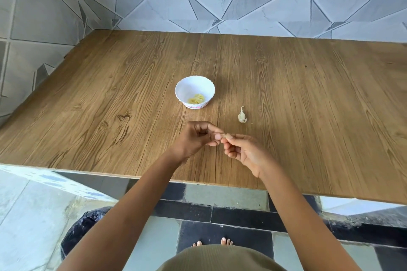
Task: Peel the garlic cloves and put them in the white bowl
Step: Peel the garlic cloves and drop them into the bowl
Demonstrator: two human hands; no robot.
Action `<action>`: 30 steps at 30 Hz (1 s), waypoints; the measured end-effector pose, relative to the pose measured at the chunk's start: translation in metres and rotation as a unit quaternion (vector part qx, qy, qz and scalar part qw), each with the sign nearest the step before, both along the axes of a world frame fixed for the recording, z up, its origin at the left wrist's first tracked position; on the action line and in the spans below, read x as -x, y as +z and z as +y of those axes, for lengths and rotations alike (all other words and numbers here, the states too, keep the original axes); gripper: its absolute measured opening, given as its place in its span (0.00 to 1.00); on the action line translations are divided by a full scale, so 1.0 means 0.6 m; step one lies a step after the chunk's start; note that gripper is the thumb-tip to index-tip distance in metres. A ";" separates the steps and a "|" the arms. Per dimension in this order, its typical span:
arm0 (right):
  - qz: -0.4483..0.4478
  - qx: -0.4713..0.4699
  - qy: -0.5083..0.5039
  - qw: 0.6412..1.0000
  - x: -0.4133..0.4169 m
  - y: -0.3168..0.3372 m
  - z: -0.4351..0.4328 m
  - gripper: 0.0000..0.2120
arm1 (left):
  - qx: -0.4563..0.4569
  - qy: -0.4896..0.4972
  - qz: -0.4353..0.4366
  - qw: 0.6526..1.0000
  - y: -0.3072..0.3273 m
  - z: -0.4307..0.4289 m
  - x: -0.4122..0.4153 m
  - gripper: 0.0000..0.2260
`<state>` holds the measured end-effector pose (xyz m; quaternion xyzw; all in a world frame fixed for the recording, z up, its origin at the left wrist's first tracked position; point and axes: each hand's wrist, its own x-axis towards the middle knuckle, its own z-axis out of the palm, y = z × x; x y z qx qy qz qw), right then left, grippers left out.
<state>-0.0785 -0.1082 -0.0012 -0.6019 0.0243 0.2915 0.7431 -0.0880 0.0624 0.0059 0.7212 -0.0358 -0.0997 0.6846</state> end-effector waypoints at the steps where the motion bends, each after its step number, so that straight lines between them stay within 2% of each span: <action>1: -0.028 0.033 -0.007 0.999 0.002 0.000 -0.001 0.06 | -0.008 -0.006 0.007 1.000 0.001 0.003 -0.001 0.05; 4: -0.080 0.084 -0.040 0.992 0.010 0.001 0.003 0.06 | -0.039 -0.005 0.002 0.999 0.008 0.009 -0.003 0.07; 8: -0.057 0.049 -0.104 0.992 0.016 0.003 0.011 0.04 | -0.065 -0.013 -0.013 0.998 0.020 0.009 -0.005 0.08; 10: -0.065 0.046 -0.112 0.990 0.017 0.003 0.013 0.02 | -0.041 -0.010 0.015 0.999 0.024 0.009 -0.004 0.07; 14: -0.116 0.035 -0.144 0.982 0.024 0.003 0.023 0.03 | 0.065 0.052 0.098 0.992 0.024 0.003 0.001 0.05; 20: -0.136 0.027 -0.166 0.976 0.033 -0.001 0.034 0.03 | 0.043 0.116 0.077 0.989 0.022 -0.005 0.004 0.05; 23: -0.143 0.035 -0.165 0.975 0.033 -0.005 0.037 0.04 | 0.112 0.133 0.139 0.975 0.021 -0.006 0.004 0.05; 27: -0.094 0.023 -0.146 0.984 0.029 -0.008 0.033 0.06 | 0.248 0.155 0.262 0.920 0.019 -0.006 0.001 0.07; 29: -0.082 0.015 -0.145 0.986 0.029 -0.007 0.033 0.05 | 0.277 0.160 0.280 0.905 0.018 -0.007 0.001 0.07; 30: -0.082 0.015 -0.148 0.985 0.029 -0.006 0.034 0.05 | 0.267 0.162 0.266 0.912 0.016 -0.008 0.002 0.07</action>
